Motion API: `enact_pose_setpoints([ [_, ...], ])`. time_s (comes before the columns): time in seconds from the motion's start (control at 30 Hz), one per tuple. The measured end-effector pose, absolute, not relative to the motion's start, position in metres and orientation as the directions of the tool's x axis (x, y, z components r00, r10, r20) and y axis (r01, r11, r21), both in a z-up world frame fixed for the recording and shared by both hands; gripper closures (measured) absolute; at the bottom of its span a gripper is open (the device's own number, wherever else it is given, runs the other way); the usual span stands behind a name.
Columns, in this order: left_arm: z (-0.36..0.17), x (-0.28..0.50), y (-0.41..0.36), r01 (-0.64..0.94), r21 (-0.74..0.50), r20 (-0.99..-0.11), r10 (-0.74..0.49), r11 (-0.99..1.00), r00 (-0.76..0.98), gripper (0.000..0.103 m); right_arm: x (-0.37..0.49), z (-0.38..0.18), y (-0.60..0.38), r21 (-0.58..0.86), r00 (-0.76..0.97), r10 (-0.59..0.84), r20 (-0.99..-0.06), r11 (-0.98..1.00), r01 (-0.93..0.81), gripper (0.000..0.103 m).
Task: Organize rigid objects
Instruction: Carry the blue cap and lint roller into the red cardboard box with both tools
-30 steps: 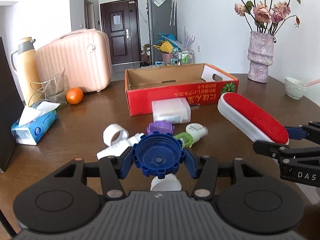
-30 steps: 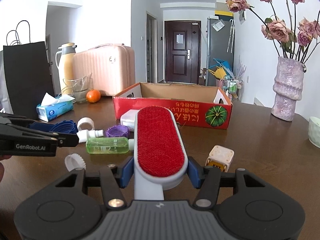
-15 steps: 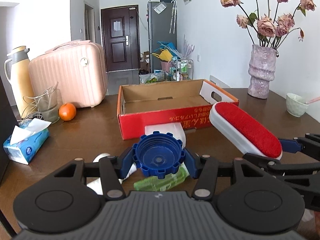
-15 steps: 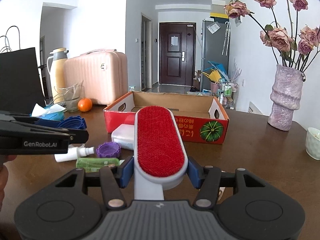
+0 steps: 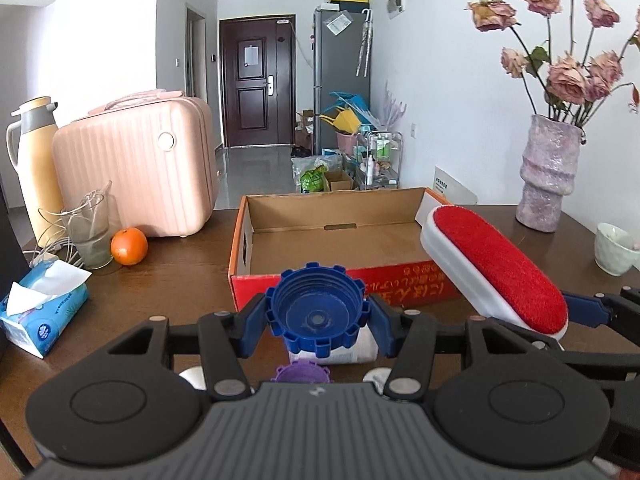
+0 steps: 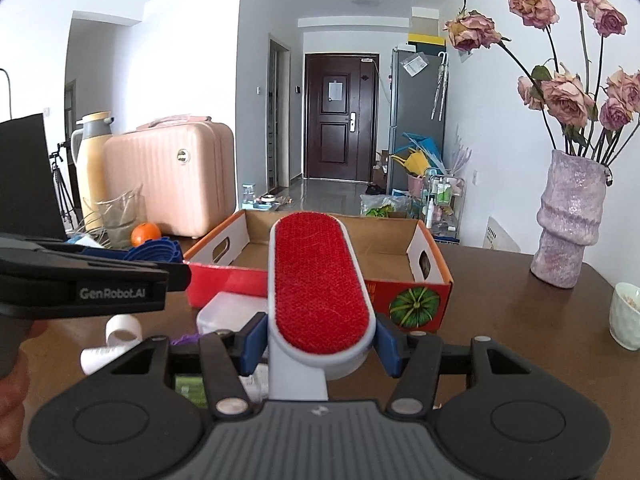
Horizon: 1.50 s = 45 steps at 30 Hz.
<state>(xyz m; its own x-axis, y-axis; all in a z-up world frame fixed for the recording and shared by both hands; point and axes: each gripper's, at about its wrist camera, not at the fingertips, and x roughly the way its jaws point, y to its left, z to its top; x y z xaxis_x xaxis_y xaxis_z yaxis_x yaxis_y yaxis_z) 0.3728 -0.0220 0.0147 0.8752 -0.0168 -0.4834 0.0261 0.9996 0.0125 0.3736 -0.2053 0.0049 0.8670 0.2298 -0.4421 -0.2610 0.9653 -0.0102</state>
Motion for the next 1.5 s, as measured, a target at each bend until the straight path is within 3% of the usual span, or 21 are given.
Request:
enact_pose_setpoints([
  [0.73, 0.021, 0.453, -0.015, -0.039, -0.047, -0.488, 0.011, 0.998, 0.873, 0.048, 0.462, 0.013, -0.198, 0.022, 0.866, 0.182, -0.465, 0.981, -0.194, 0.047],
  [1.5, 0.006, 0.539, -0.013, -0.105, -0.024, -0.531, 0.077, 0.994, 0.844, 0.048, 0.560, 0.006, -0.187, 0.028, 0.845, 0.150, -0.514, 0.987, -0.158, 0.047],
])
